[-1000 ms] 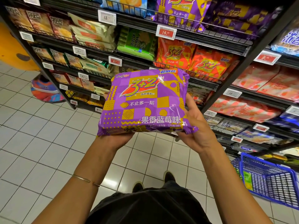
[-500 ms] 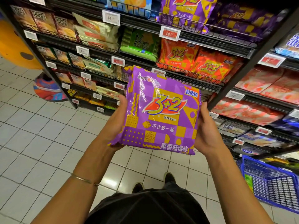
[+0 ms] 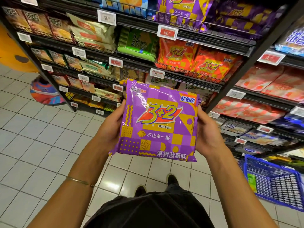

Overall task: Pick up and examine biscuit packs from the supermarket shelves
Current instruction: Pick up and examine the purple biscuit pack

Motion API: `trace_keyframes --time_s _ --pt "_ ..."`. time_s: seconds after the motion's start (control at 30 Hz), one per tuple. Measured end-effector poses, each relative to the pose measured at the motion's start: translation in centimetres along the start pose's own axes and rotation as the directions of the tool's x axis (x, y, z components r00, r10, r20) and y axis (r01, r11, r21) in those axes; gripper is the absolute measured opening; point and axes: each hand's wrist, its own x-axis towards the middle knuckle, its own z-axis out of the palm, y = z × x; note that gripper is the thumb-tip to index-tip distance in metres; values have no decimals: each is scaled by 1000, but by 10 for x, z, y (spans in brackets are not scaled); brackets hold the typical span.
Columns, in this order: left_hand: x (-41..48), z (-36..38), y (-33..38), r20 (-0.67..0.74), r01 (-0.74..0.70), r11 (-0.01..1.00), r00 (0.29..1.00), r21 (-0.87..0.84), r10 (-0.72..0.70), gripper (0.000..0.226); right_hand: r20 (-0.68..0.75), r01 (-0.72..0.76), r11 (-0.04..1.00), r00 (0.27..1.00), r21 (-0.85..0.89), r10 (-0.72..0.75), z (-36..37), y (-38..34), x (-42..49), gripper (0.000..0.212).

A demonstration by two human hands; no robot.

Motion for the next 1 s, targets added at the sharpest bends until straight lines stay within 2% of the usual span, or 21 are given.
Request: trace_keyframes --time_s 0.13,0.37,0.57,0.67,0.87,1.0 --pt "1 -4 1 43 -17 999 999 39 15 38 -9 -1 999 1000 -44 1 2 1 1 41" --pt "6 -5 -2 24 15 1000 1000 0 -15 45 -50 -21 996 999 -85 17 2 -1 2 31" --pt "9 -3 -1 -44 42 999 998 -4 -42 49 -24 -12 997 1000 -72 10 11 2 -1 49" --pt "11 -3 -4 -54 73 997 996 -12 -74 52 -93 -34 994 995 -106 24 15 5 1 52" --pt "15 -6 -10 -114 102 994 988 -39 -106 52 -220 84 945 962 -317 -160 20 13 5 23" --pt "16 -13 -15 -172 89 996 981 4 -87 44 -238 147 872 929 -466 -283 18 13 8 25"
